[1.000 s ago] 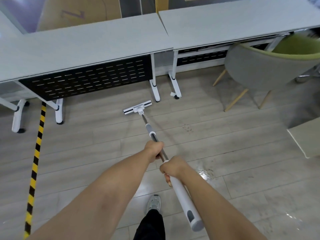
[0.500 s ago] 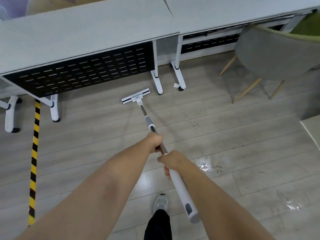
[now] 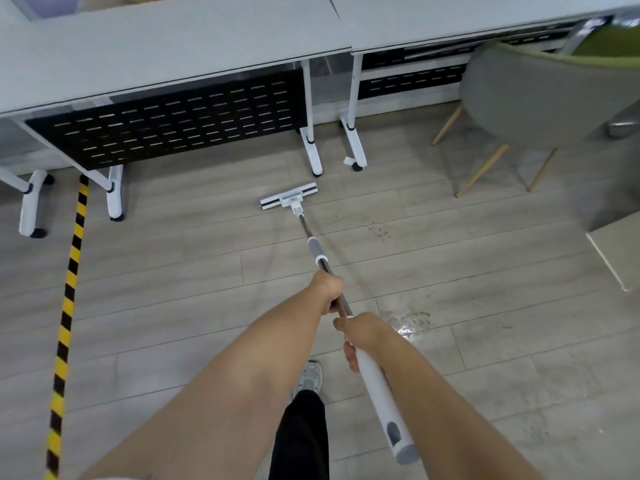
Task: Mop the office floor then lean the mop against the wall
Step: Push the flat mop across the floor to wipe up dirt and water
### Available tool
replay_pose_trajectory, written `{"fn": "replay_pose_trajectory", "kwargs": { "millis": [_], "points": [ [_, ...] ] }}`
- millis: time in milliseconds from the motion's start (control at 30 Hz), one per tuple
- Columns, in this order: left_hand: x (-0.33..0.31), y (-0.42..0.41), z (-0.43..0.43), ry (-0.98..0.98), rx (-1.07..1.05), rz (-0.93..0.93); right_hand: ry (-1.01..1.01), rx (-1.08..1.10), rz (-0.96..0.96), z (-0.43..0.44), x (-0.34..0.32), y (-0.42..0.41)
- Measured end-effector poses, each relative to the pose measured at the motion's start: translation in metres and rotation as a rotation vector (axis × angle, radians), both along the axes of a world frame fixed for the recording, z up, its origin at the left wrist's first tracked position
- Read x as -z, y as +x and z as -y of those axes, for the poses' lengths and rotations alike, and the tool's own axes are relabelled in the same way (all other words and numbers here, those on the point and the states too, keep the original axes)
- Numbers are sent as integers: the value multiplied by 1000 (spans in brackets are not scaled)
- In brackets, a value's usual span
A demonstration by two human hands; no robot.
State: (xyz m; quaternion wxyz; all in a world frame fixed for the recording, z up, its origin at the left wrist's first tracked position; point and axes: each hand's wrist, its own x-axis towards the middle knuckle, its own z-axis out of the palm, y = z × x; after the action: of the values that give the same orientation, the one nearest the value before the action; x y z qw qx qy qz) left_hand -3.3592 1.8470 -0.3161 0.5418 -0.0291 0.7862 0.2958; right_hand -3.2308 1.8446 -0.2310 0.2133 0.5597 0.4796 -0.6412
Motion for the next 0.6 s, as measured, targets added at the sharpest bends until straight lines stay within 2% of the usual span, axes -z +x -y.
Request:
{"fn": "replay_pose_trajectory", "kwargs": {
  "millis": [367,467,600],
  "points": [
    [-38,270,101,-41,84,33,-57,57,67,98,-30,264],
    [-59,314,115,-45,103,45,-43,24,82,110,-35,309],
    [-69,341,122,-68,104,93,19,-60,78,114,-33,325]
  ]
}}
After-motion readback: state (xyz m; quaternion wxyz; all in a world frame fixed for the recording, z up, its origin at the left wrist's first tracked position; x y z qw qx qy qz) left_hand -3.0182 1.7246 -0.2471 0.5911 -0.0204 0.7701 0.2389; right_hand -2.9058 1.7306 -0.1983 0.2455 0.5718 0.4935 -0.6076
